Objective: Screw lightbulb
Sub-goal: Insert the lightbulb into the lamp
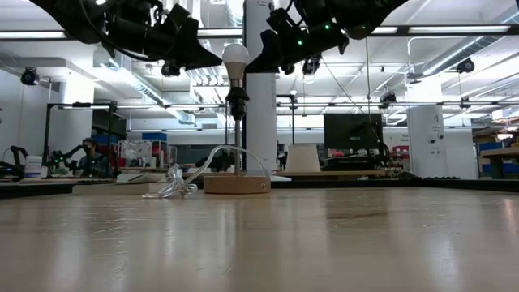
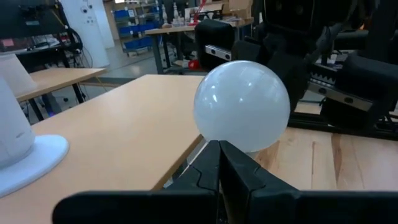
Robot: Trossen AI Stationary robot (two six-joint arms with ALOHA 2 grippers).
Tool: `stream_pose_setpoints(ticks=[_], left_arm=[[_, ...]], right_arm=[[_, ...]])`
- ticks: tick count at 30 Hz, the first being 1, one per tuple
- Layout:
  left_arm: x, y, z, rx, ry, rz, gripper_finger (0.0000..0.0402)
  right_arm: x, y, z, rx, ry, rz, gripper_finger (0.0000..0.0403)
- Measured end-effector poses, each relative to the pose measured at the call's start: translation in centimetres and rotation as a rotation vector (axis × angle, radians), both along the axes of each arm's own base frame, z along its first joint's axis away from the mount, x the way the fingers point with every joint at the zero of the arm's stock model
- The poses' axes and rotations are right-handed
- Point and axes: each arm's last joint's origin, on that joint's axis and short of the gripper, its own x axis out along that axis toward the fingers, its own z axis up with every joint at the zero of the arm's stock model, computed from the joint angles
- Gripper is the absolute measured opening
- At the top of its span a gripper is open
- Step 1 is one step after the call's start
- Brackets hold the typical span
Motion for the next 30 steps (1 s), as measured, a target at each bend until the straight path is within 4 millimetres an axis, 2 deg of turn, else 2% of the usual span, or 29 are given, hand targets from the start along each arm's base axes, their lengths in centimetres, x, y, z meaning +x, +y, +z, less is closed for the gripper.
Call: stream_pose_setpoints(ticks=[25, 30], left_arm=[[0.24, 0.17, 0.05, -0.063, -0.061, 0.014, 0.0000], [-0.40, 0.03, 0.45, -0.034, -0.043, 0.077, 0.0000]], right_arm=[[-0.06, -0.06, -0.16, 0.050, 0.003, -0.020, 0.0000], [-0.26, -0.42, -0.29, -0.002, 0.037, -0.153, 0.0000]])
